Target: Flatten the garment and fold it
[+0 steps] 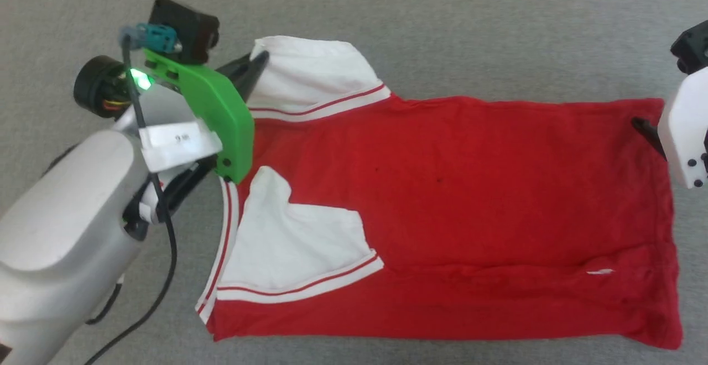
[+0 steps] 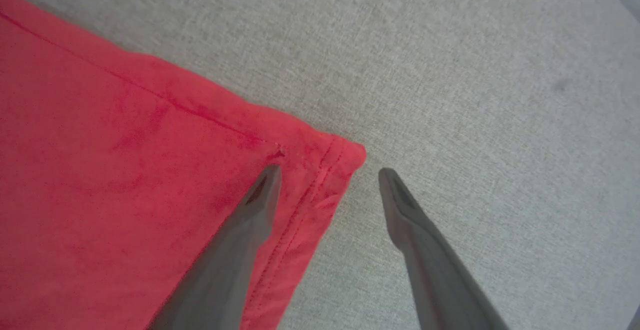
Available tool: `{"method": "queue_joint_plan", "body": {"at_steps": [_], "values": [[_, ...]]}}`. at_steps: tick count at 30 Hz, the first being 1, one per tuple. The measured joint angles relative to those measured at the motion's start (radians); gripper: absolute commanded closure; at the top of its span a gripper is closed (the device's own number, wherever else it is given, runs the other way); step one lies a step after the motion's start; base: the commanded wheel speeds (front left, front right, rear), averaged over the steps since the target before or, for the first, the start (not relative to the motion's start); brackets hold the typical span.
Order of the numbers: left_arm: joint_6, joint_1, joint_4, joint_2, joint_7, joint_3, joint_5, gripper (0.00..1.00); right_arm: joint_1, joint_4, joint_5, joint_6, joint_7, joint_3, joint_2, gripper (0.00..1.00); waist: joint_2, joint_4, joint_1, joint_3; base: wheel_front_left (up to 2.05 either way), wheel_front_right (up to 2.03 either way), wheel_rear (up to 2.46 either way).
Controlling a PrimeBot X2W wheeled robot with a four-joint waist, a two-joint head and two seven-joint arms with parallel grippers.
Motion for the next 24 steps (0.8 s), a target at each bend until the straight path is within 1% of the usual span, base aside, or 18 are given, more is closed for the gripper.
{"method": "queue_joint_plan", "body": {"at_steps": [4,10,11,18,24], "values": [[0.018,0.023,-0.039,0.0,-0.008,-0.006,0.004,1.0,-0.031,0.032,0.001,0.0,0.004,0.069,-0.032,0.0,0.0,0.027,0.0,0.026,0.0,0.0,0.0],[0.033,0.034,-0.066,-0.001,-0.008,-0.013,0.005,1.0,-0.067,0.054,0.025,0.0,-0.002,0.116,-0.065,0.0,0.0,0.058,0.0,0.056,0.0,0.0,0.0],[0.034,0.039,-0.069,-0.002,-0.008,-0.015,0.005,1.0,-0.074,0.057,0.043,0.0,-0.006,0.125,-0.069,1.0,-0.0001,0.064,0.0,0.062,0.0,0.0,0.0],[0.048,0.068,-0.036,-0.005,-0.022,-0.016,0.004,1.0,-0.076,0.095,0.077,0.0,-0.084,0.16,-0.056,1.0,0.0,0.066,0.0,0.029,0.0,0.0,0.0],[0.063,0.117,-0.012,-0.013,-0.04,-0.012,-0.016,1.0,-0.036,0.139,0.148,0.0,-0.187,0.15,-0.015,1.0,0.0,0.054,0.0,-0.037,0.0,0.0,0.0]]}}
